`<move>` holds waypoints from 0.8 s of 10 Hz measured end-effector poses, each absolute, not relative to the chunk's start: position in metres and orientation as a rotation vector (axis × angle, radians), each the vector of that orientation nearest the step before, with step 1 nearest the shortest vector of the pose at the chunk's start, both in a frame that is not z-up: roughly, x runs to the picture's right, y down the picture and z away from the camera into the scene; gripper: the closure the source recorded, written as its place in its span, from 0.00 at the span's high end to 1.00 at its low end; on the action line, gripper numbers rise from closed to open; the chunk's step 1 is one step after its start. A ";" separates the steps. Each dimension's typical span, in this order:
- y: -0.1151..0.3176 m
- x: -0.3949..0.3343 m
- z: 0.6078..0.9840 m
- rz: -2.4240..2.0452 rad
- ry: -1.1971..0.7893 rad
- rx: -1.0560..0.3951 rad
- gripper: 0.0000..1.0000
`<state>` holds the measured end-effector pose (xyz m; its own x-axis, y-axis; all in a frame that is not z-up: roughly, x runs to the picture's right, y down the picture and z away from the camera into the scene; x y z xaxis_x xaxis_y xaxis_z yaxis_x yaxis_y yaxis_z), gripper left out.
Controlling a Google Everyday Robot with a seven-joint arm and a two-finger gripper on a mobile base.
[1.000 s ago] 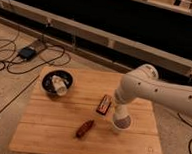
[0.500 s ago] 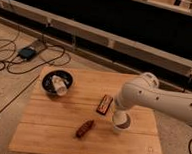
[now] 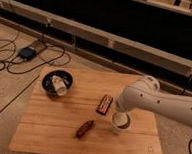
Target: Place the white sponge in the ceramic cup
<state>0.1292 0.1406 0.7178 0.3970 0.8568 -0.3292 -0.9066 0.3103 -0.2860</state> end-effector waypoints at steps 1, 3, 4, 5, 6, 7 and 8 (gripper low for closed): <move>0.140 0.130 0.717 1.166 0.122 -0.457 0.73; 0.136 0.132 0.716 1.163 0.117 -0.445 0.73; 0.135 0.132 0.715 1.161 0.115 -0.439 0.73; 0.133 0.133 0.715 1.160 0.112 -0.432 0.73; 0.132 0.134 0.714 1.161 0.110 -0.427 0.73; 0.131 0.134 0.714 1.162 0.108 -0.423 0.73; 0.130 0.134 0.713 1.166 0.105 -0.417 0.73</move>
<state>0.1344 0.1296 0.7126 0.3987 0.8688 -0.2936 -0.9073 0.3272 -0.2640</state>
